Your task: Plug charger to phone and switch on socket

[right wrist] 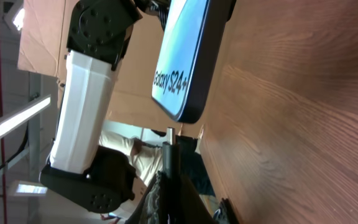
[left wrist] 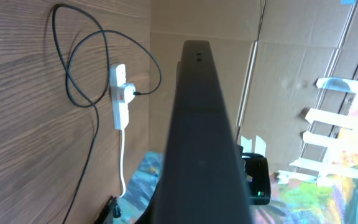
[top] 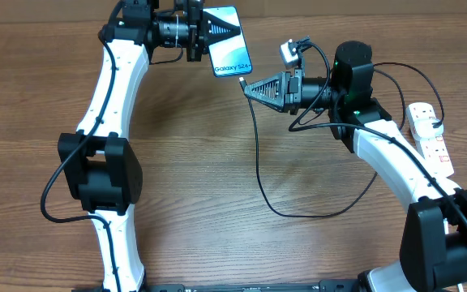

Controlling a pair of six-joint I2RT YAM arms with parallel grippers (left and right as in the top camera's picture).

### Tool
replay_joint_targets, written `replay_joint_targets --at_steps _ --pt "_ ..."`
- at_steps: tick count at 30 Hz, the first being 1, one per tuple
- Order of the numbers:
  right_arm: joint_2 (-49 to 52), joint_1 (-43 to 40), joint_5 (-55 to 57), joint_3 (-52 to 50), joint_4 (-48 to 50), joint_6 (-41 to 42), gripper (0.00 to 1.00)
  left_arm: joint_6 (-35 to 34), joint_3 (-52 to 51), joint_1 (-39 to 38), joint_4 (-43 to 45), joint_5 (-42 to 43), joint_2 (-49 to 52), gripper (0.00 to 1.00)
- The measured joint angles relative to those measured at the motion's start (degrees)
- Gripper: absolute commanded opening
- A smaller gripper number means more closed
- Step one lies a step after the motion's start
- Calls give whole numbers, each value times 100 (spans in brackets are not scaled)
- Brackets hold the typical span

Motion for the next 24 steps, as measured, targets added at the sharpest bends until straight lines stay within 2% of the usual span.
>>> replay_joint_targets --at_steps 24 --pt "0 107 214 0 31 120 4 -164 0 -46 160 -72 0 4"
